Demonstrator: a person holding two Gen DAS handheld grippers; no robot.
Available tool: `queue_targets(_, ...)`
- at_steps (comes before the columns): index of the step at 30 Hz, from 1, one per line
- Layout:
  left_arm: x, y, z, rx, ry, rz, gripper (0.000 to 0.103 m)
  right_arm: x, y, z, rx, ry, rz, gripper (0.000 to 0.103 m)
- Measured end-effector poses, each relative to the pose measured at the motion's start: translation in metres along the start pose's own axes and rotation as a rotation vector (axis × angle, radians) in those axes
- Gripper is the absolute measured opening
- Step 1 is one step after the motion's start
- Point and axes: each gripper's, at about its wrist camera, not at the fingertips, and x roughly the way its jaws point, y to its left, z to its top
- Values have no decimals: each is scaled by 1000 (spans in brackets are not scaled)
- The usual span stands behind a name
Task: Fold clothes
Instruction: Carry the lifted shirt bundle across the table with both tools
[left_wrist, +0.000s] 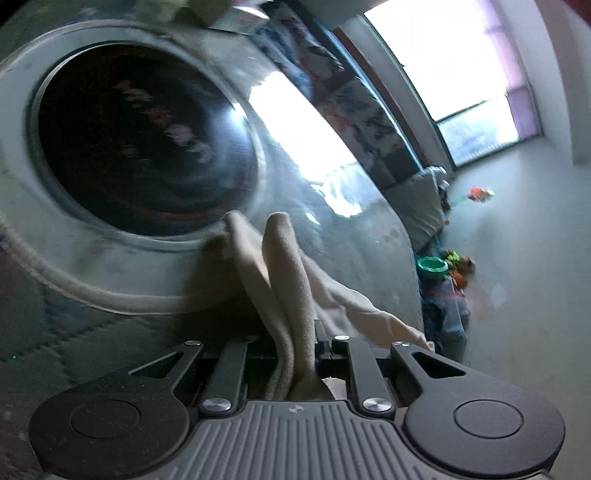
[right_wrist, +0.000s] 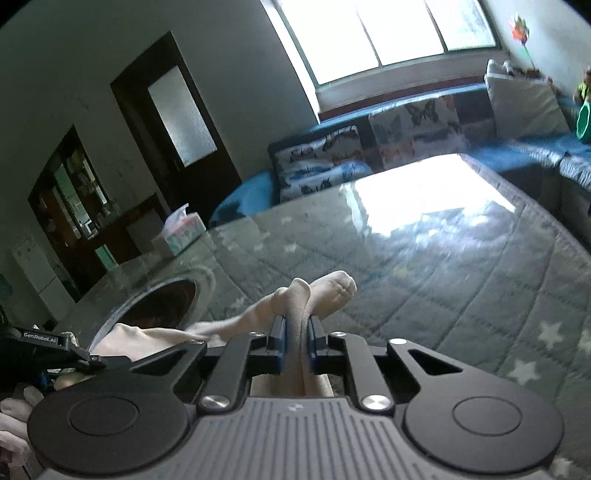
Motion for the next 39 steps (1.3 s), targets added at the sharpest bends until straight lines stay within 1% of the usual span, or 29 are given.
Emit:
queue_targets(5, 15, -29, -3, 59, 33, -41, 16, -30, -6, 12, -10, -56, -52, 10)
queue_targets(10, 40, -63, -8, 122, 74, -81, 16, -58, -26, 23, -10, -106, -147, 10)
queue_targets(16, 71, -105, -14, 185, 109, -126, 16, -77, -51, 34, -5, -152, -246, 10)
queue_targets(20, 87, -125, -18, 233, 126, -136, 16, -82, -70, 37, 8, -165, -295, 10)
queue_targets(23, 97, -128, -23, 240, 141, -133, 16, -84, -85, 33, 28, -168, -319, 10)
queue_targets(27, 108, -127, -35, 258, 187, -100, 16, -81, -106, 20, 67, -142, -339, 10)
queue_targets(35, 114, -107, -48, 257, 290, -16, 17, -71, -126, -11, 106, -51, -354, 11)
queue_targets(39, 115, -98, -47, 254, 328, -23, 17, -73, -131, -23, 118, -23, -354, 11)
